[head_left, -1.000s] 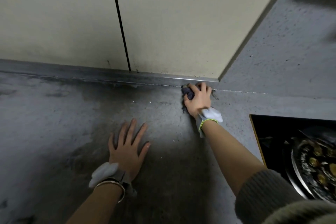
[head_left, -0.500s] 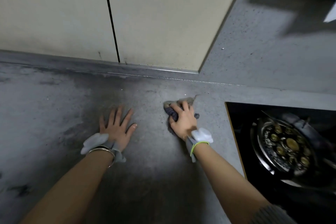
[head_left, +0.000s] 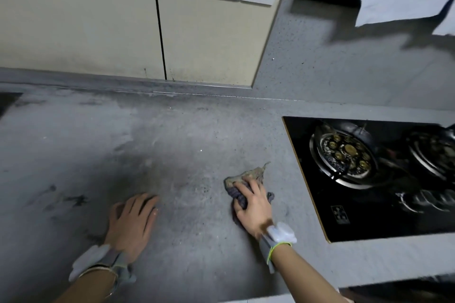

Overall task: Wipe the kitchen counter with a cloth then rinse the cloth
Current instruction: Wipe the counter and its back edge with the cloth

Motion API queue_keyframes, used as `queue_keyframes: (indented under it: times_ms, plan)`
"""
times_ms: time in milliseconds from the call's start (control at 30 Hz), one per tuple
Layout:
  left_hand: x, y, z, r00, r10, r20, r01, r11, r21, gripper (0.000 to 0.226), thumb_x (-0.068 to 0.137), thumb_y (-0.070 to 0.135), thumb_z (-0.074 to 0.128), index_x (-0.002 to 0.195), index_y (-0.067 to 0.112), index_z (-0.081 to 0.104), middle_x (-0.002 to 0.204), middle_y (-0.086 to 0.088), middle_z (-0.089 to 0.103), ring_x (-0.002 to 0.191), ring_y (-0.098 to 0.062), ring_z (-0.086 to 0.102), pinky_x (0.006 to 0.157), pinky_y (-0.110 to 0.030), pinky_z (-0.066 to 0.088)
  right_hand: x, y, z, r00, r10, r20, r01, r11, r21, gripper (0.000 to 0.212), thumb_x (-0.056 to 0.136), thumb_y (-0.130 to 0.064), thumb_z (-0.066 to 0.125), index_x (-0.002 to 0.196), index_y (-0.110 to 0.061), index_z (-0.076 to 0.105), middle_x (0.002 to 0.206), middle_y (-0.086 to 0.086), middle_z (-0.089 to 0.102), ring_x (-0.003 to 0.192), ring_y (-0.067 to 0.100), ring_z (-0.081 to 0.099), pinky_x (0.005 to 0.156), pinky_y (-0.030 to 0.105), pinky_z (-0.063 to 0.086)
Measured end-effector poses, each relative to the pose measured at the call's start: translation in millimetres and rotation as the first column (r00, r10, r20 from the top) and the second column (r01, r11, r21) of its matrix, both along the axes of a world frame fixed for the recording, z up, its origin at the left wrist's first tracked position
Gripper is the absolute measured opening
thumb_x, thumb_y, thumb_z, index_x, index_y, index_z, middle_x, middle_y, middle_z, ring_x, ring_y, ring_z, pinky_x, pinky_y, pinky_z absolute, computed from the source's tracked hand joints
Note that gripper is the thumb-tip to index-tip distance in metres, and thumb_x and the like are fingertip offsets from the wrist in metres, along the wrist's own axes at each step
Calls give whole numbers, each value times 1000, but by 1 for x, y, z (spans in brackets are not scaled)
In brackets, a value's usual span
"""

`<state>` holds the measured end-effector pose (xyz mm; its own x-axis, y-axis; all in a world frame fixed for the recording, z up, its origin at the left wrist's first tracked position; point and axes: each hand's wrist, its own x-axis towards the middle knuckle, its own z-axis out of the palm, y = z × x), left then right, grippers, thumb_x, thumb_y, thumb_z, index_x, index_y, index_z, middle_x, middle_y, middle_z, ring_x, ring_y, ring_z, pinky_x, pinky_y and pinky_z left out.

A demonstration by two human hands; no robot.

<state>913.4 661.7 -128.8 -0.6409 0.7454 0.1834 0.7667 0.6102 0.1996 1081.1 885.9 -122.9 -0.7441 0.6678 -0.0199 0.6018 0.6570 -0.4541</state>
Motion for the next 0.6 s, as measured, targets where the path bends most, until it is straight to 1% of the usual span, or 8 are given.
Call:
queue_keyframes:
  times_ms: [67,133,167,233,267,333,467,600]
  plan:
    - [9,-21,1,999,-4,54,7,999,-53,80,100,44,0,97,12,73,99,-6,70,100,-21,55,73,-50,49,15,-15,-1,1000,-29,-7,29,1000,-9,46,84,-21,57,130,-22,54,144,0,38,137,22,26,109,22,22]
    - [16,-28,4,994,-15,104,31,988,-154,83,98,49,-4,112,14,70,116,-3,67,107,-20,63,83,-52,45,29,-33,1,998,-53,-14,53,999,-10,45,84,-21,57,129,-22,54,144,0,39,137,22,26,109,22,22]
    - [14,-21,2,993,0,117,23,980,-199,78,96,52,-3,125,20,62,131,2,58,120,-17,56,94,-52,38,31,-33,-1,998,-61,-15,61,998,-13,45,85,-21,57,129,-22,54,144,0,38,137,22,26,108,22,22]
    - [13,-20,-2,988,29,155,15,960,-278,56,98,51,9,145,32,34,152,15,28,140,-5,27,107,-42,19,43,-48,2,997,-76,-21,75,997,-6,44,85,-21,57,129,-21,54,144,0,38,137,22,26,107,22,23]
    - [13,-20,-2,986,41,161,10,952,-306,50,100,48,16,147,35,25,155,18,19,142,-1,18,109,-39,15,49,-56,2,997,-78,-22,78,997,-8,44,85,-20,57,129,-21,54,144,0,39,136,23,27,107,23,24]
    - [15,-20,-2,986,51,157,2,948,-317,50,100,46,21,149,36,17,156,19,14,143,1,12,109,-36,12,60,-72,2,996,-87,-36,87,996,-1,44,85,-19,58,129,-21,55,142,1,41,136,23,28,106,24,26]
    - [12,-20,-2,991,38,131,7,945,-328,50,100,46,22,149,37,18,155,19,17,141,1,16,108,-35,11,74,-90,-2,992,-107,-71,108,994,15,41,84,-18,60,125,-20,59,139,1,45,134,22,32,104,25,31]
    - [6,-15,-4,996,12,84,8,971,-238,40,100,42,29,135,32,46,137,11,46,128,-10,41,101,-36,22,66,-89,-3,984,-133,-115,138,990,39,36,81,-14,64,117,-16,65,129,6,54,127,27,42,98,27,39]
